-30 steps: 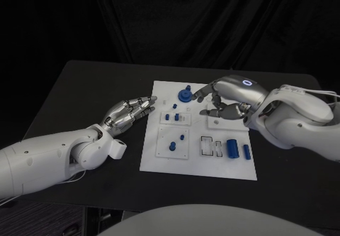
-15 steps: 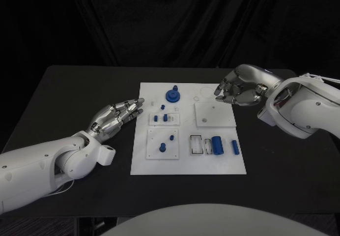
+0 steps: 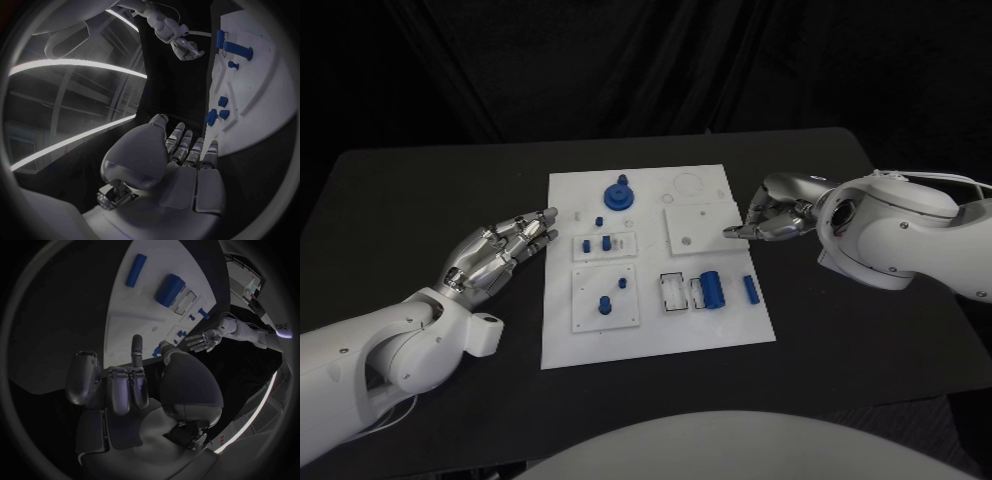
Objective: Assemble the parts on the task board
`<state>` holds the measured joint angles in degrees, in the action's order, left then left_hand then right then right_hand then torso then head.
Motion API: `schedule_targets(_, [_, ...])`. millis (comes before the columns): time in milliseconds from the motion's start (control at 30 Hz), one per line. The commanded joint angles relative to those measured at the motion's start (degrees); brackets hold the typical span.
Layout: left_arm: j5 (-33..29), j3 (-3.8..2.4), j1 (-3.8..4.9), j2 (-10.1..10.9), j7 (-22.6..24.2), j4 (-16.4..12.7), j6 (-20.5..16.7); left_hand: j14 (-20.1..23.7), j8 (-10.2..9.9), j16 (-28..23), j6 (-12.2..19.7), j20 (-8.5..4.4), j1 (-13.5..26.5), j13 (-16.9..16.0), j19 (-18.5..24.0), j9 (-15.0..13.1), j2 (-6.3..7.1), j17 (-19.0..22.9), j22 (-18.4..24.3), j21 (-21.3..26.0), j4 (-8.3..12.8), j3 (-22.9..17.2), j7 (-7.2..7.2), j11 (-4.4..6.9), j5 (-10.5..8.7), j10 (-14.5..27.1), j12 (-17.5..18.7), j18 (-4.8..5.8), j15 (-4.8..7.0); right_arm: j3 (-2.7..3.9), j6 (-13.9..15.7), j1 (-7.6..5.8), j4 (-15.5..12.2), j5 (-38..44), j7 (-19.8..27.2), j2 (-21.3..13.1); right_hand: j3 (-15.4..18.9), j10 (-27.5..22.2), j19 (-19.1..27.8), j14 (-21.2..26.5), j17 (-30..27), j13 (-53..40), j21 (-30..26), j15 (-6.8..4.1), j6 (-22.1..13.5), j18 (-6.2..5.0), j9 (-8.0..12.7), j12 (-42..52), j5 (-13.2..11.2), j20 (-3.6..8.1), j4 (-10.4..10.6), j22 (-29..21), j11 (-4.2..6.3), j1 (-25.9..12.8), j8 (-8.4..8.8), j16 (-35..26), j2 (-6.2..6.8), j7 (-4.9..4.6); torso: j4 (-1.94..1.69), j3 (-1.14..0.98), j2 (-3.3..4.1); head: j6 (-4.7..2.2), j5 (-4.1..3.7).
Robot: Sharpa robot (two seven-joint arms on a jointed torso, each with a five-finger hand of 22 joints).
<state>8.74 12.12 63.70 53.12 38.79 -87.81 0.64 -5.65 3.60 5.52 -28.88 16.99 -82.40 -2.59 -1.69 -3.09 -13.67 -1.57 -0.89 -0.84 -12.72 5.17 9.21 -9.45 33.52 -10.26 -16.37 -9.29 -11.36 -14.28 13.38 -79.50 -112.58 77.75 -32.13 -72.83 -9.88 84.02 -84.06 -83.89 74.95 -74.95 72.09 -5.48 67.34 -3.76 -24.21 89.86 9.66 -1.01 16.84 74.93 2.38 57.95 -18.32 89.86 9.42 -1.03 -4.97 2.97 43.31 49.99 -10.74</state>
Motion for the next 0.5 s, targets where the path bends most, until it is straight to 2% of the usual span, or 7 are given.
schedule_targets(33, [0.15,-0.03,-0.08,-0.05,0.84,-0.09,0.38,-0.06,0.23,0.35,-0.32,-0.06,-0.47,-0.09,0.13,-0.07,0.02,-0.08,0.0,-0.05,-0.13,-0.29,1.15,-0.29,0.21,0.04,-0.35,-0.64,0.5,0.02,-4.82,0.73,-0.79,3.04,-6.04,0.02,-0.21,5.98,-2.85,-6.11,15.05,-15.05,3.48,-0.34,-1.21,1.18,-1.11,0.14,-0.21,0.53,0.21,11.73,0.24,-0.78,0.15,0.14,0.15,-0.08,-0.01,0.0,0.18,0.01,-0.74])
schedule_targets(100, [0.15,-0.03,-0.08,-0.01,0.83,-0.1,0.43,-0.06,0.23,0.35,-0.32,-0.06,-0.47,-0.09,0.13,-0.07,0.02,-0.08,0.0,-0.05,-0.13,-0.29,1.15,-0.29,0.21,0.04,-0.35,-0.64,0.5,0.02,-4.99,1.26,-1.28,3.18,-6.31,0.19,-0.17,5.98,-3.17,-6.11,15.05,-15.05,5.29,-0.23,-1.92,1.46,-1.52,0.14,-0.09,0.49,0.22,12.09,0.07,-1.23,0.64,0.14,0.2,-0.31,0.13,-0.04,0.16,0.01,-0.74])
schedule_targets(133, [0.15,-0.03,-0.08,0.01,0.82,-0.1,0.47,-0.06,0.23,0.35,-0.32,-0.06,-0.47,-0.09,0.13,-0.07,0.02,-0.08,0.0,-0.05,-0.13,-0.29,1.15,-0.29,0.21,0.04,-0.35,-0.64,0.5,0.03,-5.09,1.58,-1.56,3.23,-6.42,0.32,-0.06,5.98,-3.6,-6.11,15.05,-15.05,7.48,0.0,-3.46,1.84,-1.46,0.14,-0.11,0.34,0.17,12.55,-0.29,-1.81,1.83,0.14,0.28,-0.83,0.16,-0.04,0.16,0.01,-0.73])
schedule_targets(200, [0.15,-0.03,-0.08,0.03,0.81,-0.1,0.52,-0.06,0.23,0.35,-0.32,-0.06,-0.47,-0.09,0.13,-0.07,0.02,-0.08,0.0,-0.05,-0.13,-0.29,1.15,-0.29,0.21,0.04,-0.35,-0.64,0.5,0.03,-5.23,2.02,-1.94,3.23,-6.54,0.5,0.12,5.98,-3.86,-6.11,15.05,-15.05,9.05,0.26,-3.9,2.08,-1.52,0.14,-0.26,0.19,0.24,12.87,-0.63,-2.37,2.58,0.14,0.49,-1.12,0.22,-0.04,0.1,0.01,-0.69])
schedule_targets(333, [0.15,-0.03,-0.08,0.05,0.77,-0.09,0.61,-0.06,0.23,0.35,-0.32,-0.06,-0.47,-0.09,0.13,-0.07,0.02,-0.08,0.0,-0.05,-0.13,-0.29,1.15,-0.29,0.21,0.04,-0.35,-0.64,0.5,0.03,-5.59,2.93,-2.53,3.14,-6.71,1.06,0.31,5.98,-4.02,-6.11,15.05,-15.05,10.19,0.42,-3.86,2.25,-1.66,0.14,-1.01,0.02,0.26,13.09,-0.82,-2.99,3.17,0.14,0.65,-1.27,0.17,0.05,0.01,0.01,-0.89])
schedule_targets(500, [0.16,-0.03,-0.08,0.03,0.75,-0.08,0.72,-0.07,0.26,0.4,-0.47,-0.05,-0.5,-0.09,0.14,-0.08,-0.01,-0.09,0.01,-0.04,-0.13,-0.43,1.23,-0.39,0.26,-0.02,-0.41,-0.66,0.51,0.03,-5.53,4.35,-3.04,3.09,-6.61,1.92,0.61,5.98,-3.97,-6.11,15.05,-15.05,10.69,0.52,-3.52,2.28,-1.95,0.14,-3.01,-0.15,0.28,13.14,-0.86,-4.3,3.79,0.14,0.8,-1.33,0.03,-0.08,-0.02,0.01,-0.86])
